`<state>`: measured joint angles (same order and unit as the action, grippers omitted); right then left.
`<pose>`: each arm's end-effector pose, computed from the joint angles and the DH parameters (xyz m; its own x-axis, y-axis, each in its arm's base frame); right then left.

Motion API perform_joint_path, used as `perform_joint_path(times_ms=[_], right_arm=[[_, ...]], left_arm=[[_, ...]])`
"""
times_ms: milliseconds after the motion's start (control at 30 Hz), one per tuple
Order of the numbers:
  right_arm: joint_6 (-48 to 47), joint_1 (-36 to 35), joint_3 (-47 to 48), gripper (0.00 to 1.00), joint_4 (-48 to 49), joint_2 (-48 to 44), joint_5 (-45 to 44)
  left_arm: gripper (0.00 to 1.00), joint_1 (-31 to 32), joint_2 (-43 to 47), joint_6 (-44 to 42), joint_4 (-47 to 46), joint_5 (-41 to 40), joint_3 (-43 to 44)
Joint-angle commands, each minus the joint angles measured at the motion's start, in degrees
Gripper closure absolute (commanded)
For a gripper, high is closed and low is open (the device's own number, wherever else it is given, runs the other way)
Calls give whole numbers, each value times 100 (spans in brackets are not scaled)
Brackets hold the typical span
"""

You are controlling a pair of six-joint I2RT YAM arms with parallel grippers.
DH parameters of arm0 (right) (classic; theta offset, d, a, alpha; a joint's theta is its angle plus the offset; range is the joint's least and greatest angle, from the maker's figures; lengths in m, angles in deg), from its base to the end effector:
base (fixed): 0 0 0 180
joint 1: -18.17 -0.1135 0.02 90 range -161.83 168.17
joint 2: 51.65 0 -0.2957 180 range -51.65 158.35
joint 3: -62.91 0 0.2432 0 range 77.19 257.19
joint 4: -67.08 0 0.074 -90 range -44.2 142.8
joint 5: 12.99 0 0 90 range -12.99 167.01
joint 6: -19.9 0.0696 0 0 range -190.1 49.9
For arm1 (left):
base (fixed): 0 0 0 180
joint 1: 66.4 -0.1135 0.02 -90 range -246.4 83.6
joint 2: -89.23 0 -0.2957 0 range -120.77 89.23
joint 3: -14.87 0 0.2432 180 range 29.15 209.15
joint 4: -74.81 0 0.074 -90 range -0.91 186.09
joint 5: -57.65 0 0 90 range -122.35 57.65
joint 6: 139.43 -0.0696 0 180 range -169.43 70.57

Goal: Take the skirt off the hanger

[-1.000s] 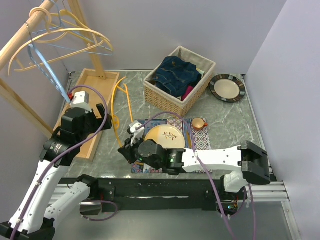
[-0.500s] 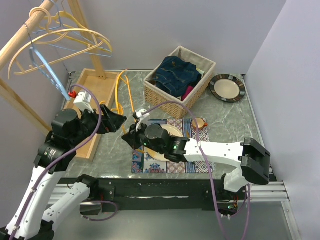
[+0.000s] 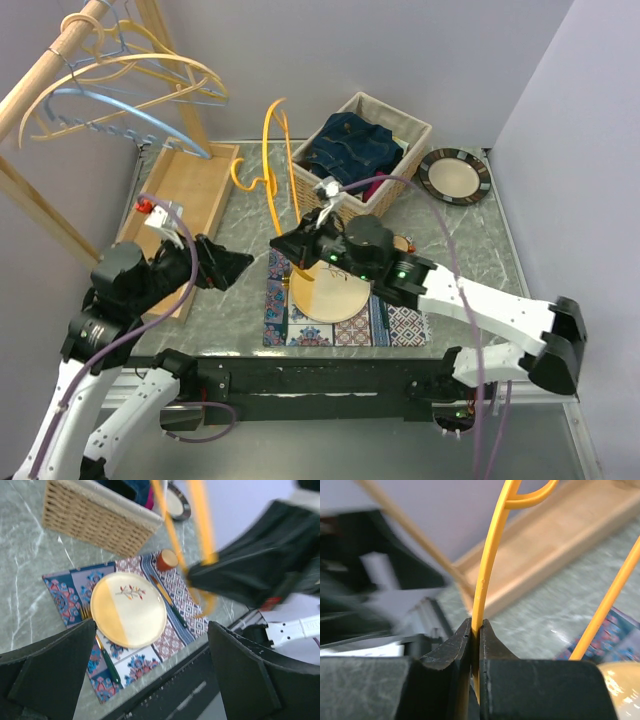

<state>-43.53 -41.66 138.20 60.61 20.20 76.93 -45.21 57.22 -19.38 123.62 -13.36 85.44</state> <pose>0.1579 0.2715 0.4015 -0.4101 0.1845 -0.8932 -0.7607 0.4710 0.4466 0.0823 -0.0562 0.3970 -0.4643 -0.3279 -0.8228 0.4712 0.6952 -0.5429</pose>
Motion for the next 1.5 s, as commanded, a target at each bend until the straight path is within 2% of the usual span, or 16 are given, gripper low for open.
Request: perform_joint_path(times_ms=[0,133,200,300,367,433,500,700,767,800,933,1067,1233,1300,1400,1467], right_arm=[[234,-2,393,100,-95,-637,719],[410,-11,736,100,-438,-1049,983],[665,-11,693,100,-290,-1226,1263],[1112,-2,473,100,447,-1507,1859],[1568,-2,359,100,992,-1639,1950],[1964,-11,175,100,1657,-1718,2064],[2431,-11,191,100,1890,-1701,2238],[3012,-11,454,100,2488,-1455,3433],[2671,-11,674,100,1946,-1411,3716],[2461,-11,945,100,1273,-1394,3725],[1800,33,1754,100,293,-1044,4268],[2106,33,2634,100,-131,-375,5059],[2511,16,3284,100,-122,468,5176],[2607,16,3669,100,-157,871,5167],[2722,-19,4389,100,-393,1530,5219],[2792,-37,4751,100,-517,1866,5228]], left_arm=[[1,-1,649,-60,-524,-54,-548],[1,-1,1223,-392,-1384,245,-970],[3,-1,1320,-665,-1588,779,-980],[8,-1,1285,-754,-1957,1387,-945],[10,-1,1233,-614,-2422,2090,-997],[12,-1,1197,-202,-2835,2660,-1119],[12,-1,1241,236,-3581,2882,-1269],[9,-1,1232,98,-3760,2786,-1393],[9,-1,1171,37,-3638,2630,-1244],[9,-1,1145,-76,-3463,2550,-1061],[10,-1,1065,-200,-2830,2505,-612],[6,-1,1161,-770,-1916,2330,-479],[3,-1,1346,-860,-1308,1936,-1207],[1,-1,1381,-492,-1474,1706,-1627],[3,-1,1496,-350,-1870,1706,-2094],[3,-1,1557,-350,-1914,1365,-2193]])
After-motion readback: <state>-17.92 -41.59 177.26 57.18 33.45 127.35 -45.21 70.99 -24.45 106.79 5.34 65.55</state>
